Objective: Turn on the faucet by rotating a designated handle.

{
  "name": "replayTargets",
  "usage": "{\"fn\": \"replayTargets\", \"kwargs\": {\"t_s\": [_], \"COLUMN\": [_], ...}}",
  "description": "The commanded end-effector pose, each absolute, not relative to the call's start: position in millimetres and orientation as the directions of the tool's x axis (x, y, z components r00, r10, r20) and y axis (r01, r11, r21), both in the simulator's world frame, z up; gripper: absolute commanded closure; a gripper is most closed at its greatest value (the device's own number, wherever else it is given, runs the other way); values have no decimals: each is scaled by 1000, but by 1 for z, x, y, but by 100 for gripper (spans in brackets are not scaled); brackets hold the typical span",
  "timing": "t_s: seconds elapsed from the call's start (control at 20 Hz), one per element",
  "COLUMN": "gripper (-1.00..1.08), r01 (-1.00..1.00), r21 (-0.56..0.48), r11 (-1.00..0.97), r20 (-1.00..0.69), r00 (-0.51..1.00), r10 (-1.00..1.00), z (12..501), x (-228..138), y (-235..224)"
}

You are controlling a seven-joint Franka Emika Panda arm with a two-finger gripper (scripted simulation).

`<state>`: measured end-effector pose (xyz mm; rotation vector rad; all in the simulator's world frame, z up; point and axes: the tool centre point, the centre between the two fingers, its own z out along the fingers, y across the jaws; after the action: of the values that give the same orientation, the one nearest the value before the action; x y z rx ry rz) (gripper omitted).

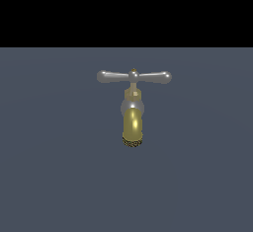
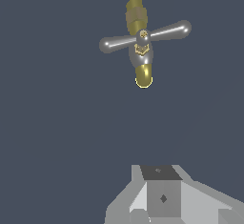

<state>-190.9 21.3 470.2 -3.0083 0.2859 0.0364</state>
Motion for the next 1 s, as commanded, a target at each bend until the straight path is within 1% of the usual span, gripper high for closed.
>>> {"fn": "replayTargets", "kwargs": {"t_s": [0.0, 0.45, 0.95], "gripper": [108, 108, 108], "r01": [-248, -469, -689], "r21": [-126, -134, -101], "r11": [-960, -873, -717], "r20": [-49, -102, -144], "r00": [969, 883, 724], "r10": [-244, -458, -675], "z": [464, 433, 387], "x": [-176, -120, -62], "y": [24, 34, 46]}}
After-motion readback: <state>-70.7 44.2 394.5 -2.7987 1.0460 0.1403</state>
